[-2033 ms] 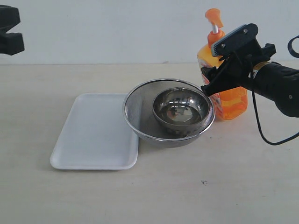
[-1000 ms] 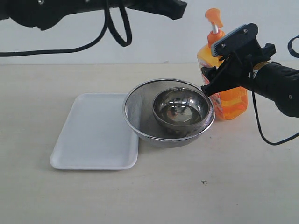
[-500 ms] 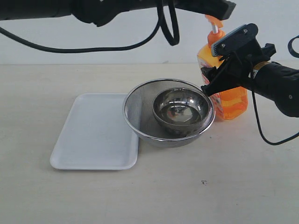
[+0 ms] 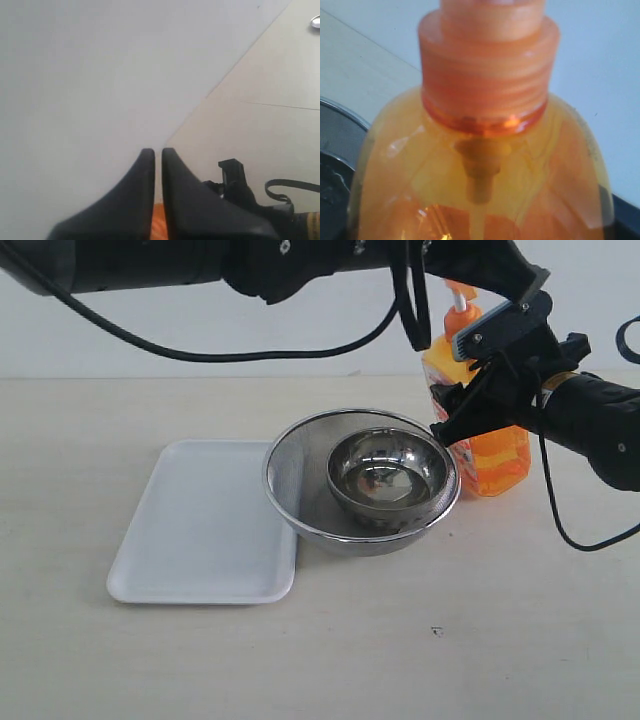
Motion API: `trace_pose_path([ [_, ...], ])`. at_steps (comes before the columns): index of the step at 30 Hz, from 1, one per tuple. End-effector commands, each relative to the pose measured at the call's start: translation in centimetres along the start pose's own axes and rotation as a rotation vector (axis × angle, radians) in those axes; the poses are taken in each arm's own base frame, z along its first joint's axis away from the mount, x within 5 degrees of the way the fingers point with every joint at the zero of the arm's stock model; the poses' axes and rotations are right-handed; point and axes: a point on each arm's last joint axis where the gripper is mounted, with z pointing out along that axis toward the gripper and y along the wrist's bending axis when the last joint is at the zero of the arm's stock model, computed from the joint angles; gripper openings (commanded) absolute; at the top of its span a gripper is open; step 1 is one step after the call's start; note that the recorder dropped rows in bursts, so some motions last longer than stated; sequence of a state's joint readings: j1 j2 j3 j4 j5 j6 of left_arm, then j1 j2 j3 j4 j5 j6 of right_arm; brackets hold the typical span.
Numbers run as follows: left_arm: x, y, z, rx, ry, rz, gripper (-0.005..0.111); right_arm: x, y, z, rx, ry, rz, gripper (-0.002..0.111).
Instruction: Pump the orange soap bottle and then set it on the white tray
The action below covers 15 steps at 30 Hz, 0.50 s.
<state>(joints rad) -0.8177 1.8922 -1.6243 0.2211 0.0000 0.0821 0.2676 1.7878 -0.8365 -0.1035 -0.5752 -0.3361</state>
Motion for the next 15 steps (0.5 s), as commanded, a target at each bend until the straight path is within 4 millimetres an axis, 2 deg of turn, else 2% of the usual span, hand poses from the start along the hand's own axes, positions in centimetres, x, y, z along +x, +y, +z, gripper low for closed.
trace_pose_path([
  [1,-0.3,-0.2,0.7,0.003,0.024,0.022,0.005,-1.5,-0.8,-0.3,0.038,-0.102,-0.024,0.000],
  [15,-0.5,0.2,2.1,0.037,0.221,0.055,0.005,-1.6,-0.8,-0.3,0.040,-0.108,-0.015,0.000],
])
